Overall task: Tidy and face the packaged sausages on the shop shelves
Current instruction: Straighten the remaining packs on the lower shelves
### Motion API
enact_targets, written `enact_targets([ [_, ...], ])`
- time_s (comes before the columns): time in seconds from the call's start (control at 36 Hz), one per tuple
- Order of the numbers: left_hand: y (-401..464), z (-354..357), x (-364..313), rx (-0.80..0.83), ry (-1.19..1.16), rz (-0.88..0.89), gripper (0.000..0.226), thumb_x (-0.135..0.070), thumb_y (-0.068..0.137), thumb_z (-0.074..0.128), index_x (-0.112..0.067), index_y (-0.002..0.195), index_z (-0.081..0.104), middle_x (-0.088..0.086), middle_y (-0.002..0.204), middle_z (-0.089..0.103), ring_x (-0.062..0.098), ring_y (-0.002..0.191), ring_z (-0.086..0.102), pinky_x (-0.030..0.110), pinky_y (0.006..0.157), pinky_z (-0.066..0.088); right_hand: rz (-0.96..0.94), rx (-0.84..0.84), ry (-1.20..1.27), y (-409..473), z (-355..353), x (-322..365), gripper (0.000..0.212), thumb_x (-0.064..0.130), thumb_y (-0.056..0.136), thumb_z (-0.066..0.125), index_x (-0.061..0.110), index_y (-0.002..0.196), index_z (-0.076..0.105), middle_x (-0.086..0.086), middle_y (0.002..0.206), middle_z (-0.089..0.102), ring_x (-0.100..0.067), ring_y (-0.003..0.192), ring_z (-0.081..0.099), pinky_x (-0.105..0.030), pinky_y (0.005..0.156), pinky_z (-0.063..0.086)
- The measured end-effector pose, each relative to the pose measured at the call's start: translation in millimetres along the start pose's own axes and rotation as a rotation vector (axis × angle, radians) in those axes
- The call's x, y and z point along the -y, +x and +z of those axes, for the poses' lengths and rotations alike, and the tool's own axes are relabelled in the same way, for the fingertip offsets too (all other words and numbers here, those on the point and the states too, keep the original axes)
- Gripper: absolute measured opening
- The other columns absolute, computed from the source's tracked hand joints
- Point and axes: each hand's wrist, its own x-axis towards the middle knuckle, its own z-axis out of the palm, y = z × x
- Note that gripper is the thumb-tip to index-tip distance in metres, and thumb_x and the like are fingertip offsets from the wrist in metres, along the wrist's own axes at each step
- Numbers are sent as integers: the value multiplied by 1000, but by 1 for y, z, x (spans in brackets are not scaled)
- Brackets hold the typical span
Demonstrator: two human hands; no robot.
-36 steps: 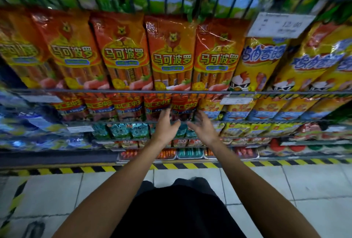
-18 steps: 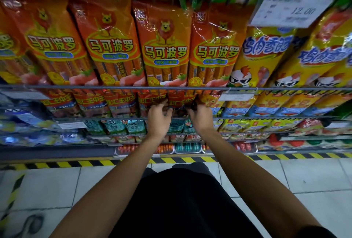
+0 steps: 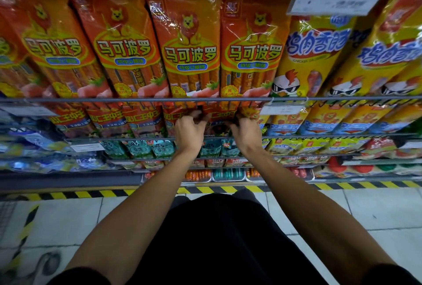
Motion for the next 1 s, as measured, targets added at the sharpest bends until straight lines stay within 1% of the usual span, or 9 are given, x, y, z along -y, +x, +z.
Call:
enact_targets([
  [0.11, 1, -1, 6, 28, 31, -28, 35, -38, 91, 77, -9, 110, 79, 10, 85, 78, 22, 71, 69, 35, 67, 56, -14, 12, -62, 0, 3, 0, 33, 33, 102, 60, 2, 91, 67, -13, 74, 65, -36, 71, 64, -35, 61, 40],
  [0.25, -4, -9, 24, 80, 86, 70, 27, -28, 98, 70, -9, 115, 77, 8, 86, 78, 22, 69, 69, 39, 69, 60, -28, -55, 122, -11, 13, -6, 26, 32, 100, 66, 8, 110, 69, -9, 90, 76, -28, 78, 72, -36, 64, 55],
  [0.42, -22, -23, 53, 122, 82, 158, 27, -26, 103, 62, -11, 124, 71, 6, 118, 72, 21, 94, 70, 32, 82, 57, -28, -170, 291, -34, 26, -4, 42, 33, 100, 66, 9, 134, 57, -3, 105, 72, -20, 90, 70, -40, 80, 61],
  [0.53, -33, -42, 72, 102, 146, 234, 37, -22, 105, 56, -16, 142, 58, 5, 146, 52, 23, 139, 43, 37, 115, 41, -278, -174, 319, -42, 32, 5, 29, 16, 103, 59, 11, 132, 57, 0, 121, 51, -17, 103, 58, -40, 90, 55],
  [0.58, -33, -54, 81, 156, 260, 277, 49, -22, 106, 54, -19, 153, 45, 5, 160, 38, 23, 153, 23, 33, 119, 26, -424, -120, 209, -41, 38, 11, 37, 14, 103, 58, 11, 140, 53, -8, 131, 51, -24, 118, 54, -39, 97, 51],
  [0.72, -19, -76, 99, 384, 614, 370, 65, -37, 108, 46, -27, 164, 15, 0, 172, 13, 30, 159, 3, 50, 129, 10, -513, -87, -53, -36, 58, 31, 54, 19, 95, 67, 5, 144, 48, -19, 138, 51, -38, 128, 42, -54, 109, 43],
  [0.83, -12, -84, 100, 490, 689, 358, 70, -35, 106, 49, -27, 164, 10, -1, 173, 2, 30, 159, -1, 40, 126, -5, -510, 49, -118, -42, 71, 32, 74, 28, 94, 68, 11, 156, 34, -17, 160, 32, -38, 150, 22, -54, 126, 18],
  [0.92, -10, -91, 107, 452, 594, 425, 71, -28, 104, 55, -25, 164, 16, 0, 172, 11, 33, 158, 5, 43, 127, -3, -497, 61, -100, -43, 71, 33, 78, 26, 93, 69, 13, 159, 29, -15, 164, 25, -35, 155, 12, -49, 126, 8],
  [1.0, -14, -102, 122, 363, 489, 392, 71, -23, 102, 57, -27, 163, 21, 1, 171, 14, 32, 158, 2, 51, 126, 8, -452, 36, -87, -47, 71, 36, 71, 22, 97, 66, 15, 159, 32, -17, 161, 32, -40, 152, 19, -57, 126, 17],
])
